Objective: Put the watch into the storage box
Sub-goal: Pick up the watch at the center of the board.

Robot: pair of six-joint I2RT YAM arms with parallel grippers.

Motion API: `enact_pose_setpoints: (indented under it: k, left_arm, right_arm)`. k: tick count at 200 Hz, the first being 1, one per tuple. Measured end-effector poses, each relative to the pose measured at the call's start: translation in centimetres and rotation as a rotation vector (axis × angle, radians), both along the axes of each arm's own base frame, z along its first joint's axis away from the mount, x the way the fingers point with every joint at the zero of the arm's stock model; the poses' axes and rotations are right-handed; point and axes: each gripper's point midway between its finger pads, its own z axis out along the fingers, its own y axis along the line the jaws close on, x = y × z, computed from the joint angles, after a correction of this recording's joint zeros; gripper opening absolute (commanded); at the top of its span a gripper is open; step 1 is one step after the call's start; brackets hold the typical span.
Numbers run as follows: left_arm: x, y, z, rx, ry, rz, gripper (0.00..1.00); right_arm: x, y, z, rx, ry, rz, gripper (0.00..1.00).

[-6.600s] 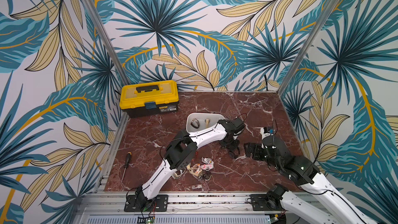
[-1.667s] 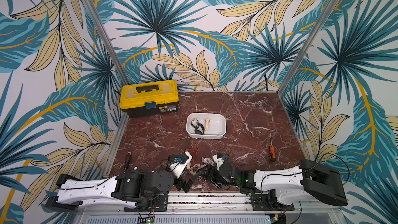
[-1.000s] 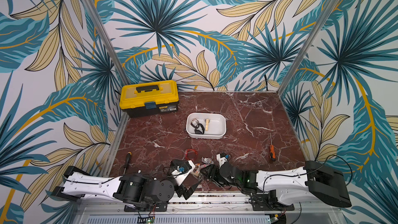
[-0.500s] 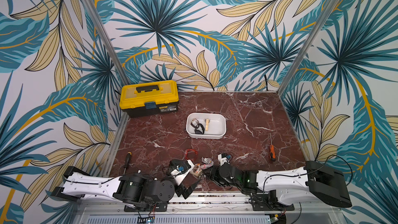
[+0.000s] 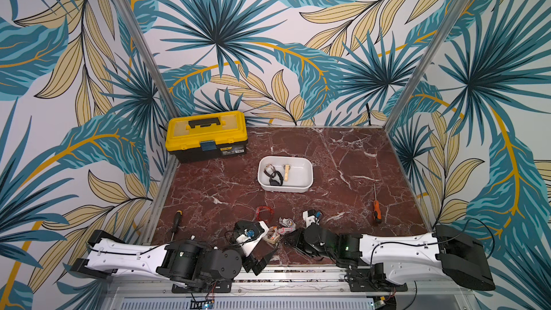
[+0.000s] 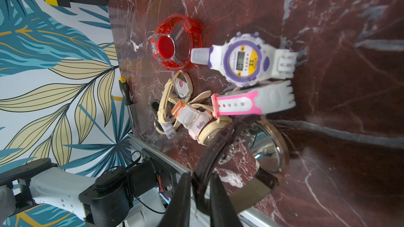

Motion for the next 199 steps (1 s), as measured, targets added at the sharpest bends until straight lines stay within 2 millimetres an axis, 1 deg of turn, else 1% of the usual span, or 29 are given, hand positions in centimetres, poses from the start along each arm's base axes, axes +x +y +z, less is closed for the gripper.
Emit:
enact_pose_setpoints:
  k: [18,31,51,102,122,136,157,173,199]
  left_arm:
    - [0.0,0.0,0.0,-0.001,0.0,0.003,0.99]
    - [0.1,0.1,0.0,-0.001,0.001,0.007,0.99]
    - [0.1,0.1,0.0,0.0,0.001,0.011,0.99]
    - [0.2,0.2,0.0,-0.003,0.001,0.019,0.99]
    - [0.2,0.2,0.0,-0.003,0.001,0.021,0.99]
    - [0.3,0.2,0.0,-0.004,0.0,0.024,0.99]
    - [0.4,0.3,0.0,-0.007,0.002,0.03,0.99]
    - [0.4,0.4,0.1,-0.012,0.002,0.038,0.99]
    - [0.6,0.5,0.2,-0.023,0.004,0.048,0.99]
  right_arm:
    - [0.0,-0.1,-0.1,-0.008,-0.003,0.006,0.12]
    - [-0.1,-0.1,-0.3,-0.017,-0.004,0.011,0.06]
    - [-0.1,0.0,-0.6,-0.026,-0.005,0.018,0.01]
    - [-0.1,0.1,-0.5,-0.03,-0.01,0.024,0.0]
    - [-0.1,0.0,-0.3,-0.062,-0.017,0.037,0.0]
    - [0.0,0.1,0.6,-0.087,-0.031,0.055,0.0]
    - [0.1,0.5,3.4,-0.083,-0.071,0.083,0.0]
    - [0.1,0.4,5.3,-0.076,-0.1,0.097,0.0]
    - [0.0,-0.4,6.3,-0.129,-0.122,0.122,0.0]
